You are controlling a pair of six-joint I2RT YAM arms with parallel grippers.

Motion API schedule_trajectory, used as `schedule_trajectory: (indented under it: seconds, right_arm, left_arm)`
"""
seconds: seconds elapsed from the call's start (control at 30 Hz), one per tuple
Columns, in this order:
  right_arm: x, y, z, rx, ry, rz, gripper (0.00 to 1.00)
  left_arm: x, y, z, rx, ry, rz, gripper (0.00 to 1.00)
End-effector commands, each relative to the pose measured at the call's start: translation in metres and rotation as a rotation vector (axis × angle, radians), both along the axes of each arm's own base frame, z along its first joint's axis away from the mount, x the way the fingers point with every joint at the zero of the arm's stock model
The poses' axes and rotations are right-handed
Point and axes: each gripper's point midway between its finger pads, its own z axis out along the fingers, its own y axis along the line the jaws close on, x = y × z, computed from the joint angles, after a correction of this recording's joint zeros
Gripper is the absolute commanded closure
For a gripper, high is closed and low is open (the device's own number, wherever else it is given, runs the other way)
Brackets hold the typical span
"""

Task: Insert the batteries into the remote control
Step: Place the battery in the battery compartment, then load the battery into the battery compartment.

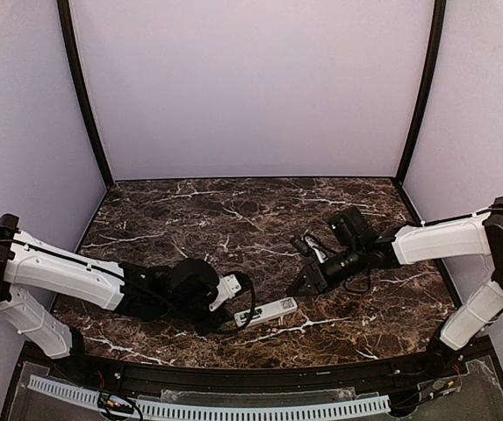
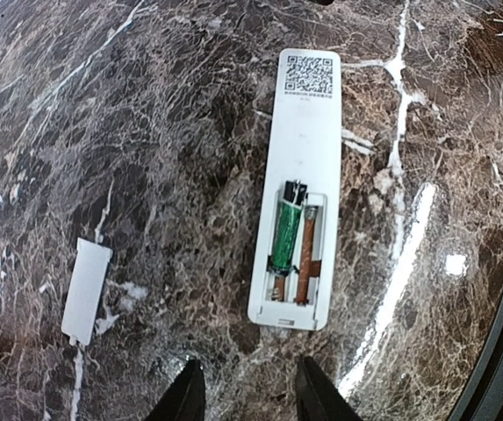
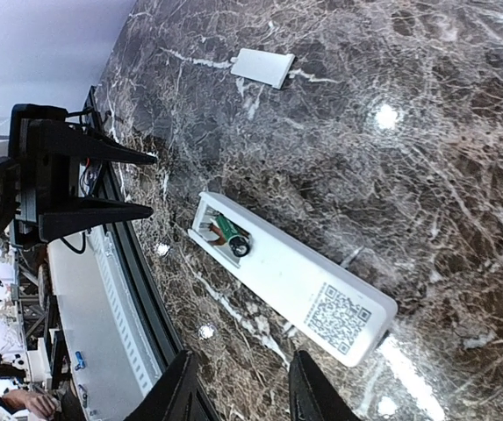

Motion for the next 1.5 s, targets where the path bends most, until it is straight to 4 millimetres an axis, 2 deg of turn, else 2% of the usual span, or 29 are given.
schedule_trajectory:
  seconds: [0.0,0.1,0.33,0.67,0.77,1.03,1.47]
  right_arm:
    - [-0.007,0.021,-0.002,-0.016,0.010,0.033,0.66]
    - [-0.013,0.031,-0.006,-0.028,0.013,0.055,0.66]
    - [-0.019,0.052,-0.010,-0.043,0.017,0.088,0.75]
    - [-0.018,0.067,-0.023,-0.071,0.041,0.102,0.78]
    - [-0.018,0.069,-0.026,-0.079,0.044,0.103,0.79]
    - [-0.019,0.071,-0.031,-0.094,0.059,0.105,0.80]
    - [-0.024,0.077,-0.036,-0.105,0.071,0.120,0.82]
  left_arm:
    - [0.000,0.000,0.008,-0.111,0.014,0.046,0.64]
    - [-0.001,-0.002,0.009,-0.145,0.017,0.043,0.64]
    - [-0.004,-0.005,-0.001,-0.167,0.035,0.040,0.66]
    - [-0.010,0.003,-0.013,-0.174,0.057,0.044,0.64]
    - [-0.013,0.006,-0.018,-0.173,0.068,0.040,0.61]
    - [-0.016,0.003,-0.027,-0.165,0.086,0.024,0.61]
    - [-0.016,0.004,-0.029,-0.163,0.082,0.023,0.62]
